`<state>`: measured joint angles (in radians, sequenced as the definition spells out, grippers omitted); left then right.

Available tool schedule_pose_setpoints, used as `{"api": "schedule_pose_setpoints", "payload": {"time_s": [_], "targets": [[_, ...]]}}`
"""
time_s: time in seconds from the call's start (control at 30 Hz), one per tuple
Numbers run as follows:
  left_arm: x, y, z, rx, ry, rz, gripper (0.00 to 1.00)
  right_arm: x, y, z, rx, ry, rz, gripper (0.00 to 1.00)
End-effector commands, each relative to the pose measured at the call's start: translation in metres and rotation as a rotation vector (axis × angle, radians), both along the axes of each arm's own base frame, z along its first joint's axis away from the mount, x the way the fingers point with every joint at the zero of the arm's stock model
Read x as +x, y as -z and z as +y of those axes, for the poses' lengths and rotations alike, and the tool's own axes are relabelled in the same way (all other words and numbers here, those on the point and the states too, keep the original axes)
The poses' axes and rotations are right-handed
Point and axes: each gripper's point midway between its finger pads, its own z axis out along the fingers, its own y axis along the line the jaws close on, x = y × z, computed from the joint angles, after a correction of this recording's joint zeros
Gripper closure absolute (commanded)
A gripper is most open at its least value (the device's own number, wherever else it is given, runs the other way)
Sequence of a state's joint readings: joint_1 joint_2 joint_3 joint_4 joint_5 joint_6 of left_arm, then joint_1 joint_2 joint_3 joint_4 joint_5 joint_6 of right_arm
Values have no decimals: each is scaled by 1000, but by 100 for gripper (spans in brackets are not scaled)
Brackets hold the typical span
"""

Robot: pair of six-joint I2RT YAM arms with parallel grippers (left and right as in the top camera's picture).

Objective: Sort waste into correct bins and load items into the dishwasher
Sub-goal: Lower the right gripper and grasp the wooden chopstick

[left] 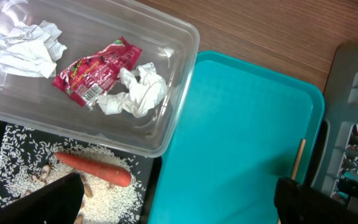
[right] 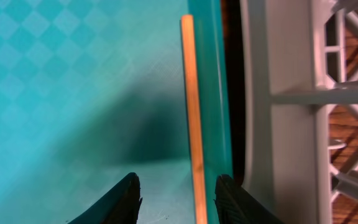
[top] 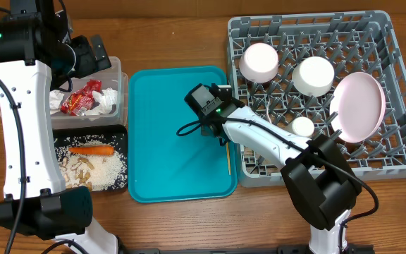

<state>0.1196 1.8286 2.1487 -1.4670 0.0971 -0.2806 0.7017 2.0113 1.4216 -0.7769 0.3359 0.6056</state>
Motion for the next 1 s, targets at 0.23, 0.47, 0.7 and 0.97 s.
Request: {"api": "schedule_pose_setpoints", "payload": {"time_s": [0.23, 0.47, 0.7, 0.97], "targets": [[1, -5, -1, 0, 7, -17, 0, -9, 18, 8, 15, -19, 58, 58], [1, -5, -1, 0, 7, -17, 0, -12, 41, 5, -2, 23, 91, 58], [1, -5, -1, 0, 7, -17, 0, -22, 44, 25, 119, 35, 158, 58], [1, -5, -1, 0, 7, -17, 0, -30, 45, 45, 210, -26, 213, 57]]}}
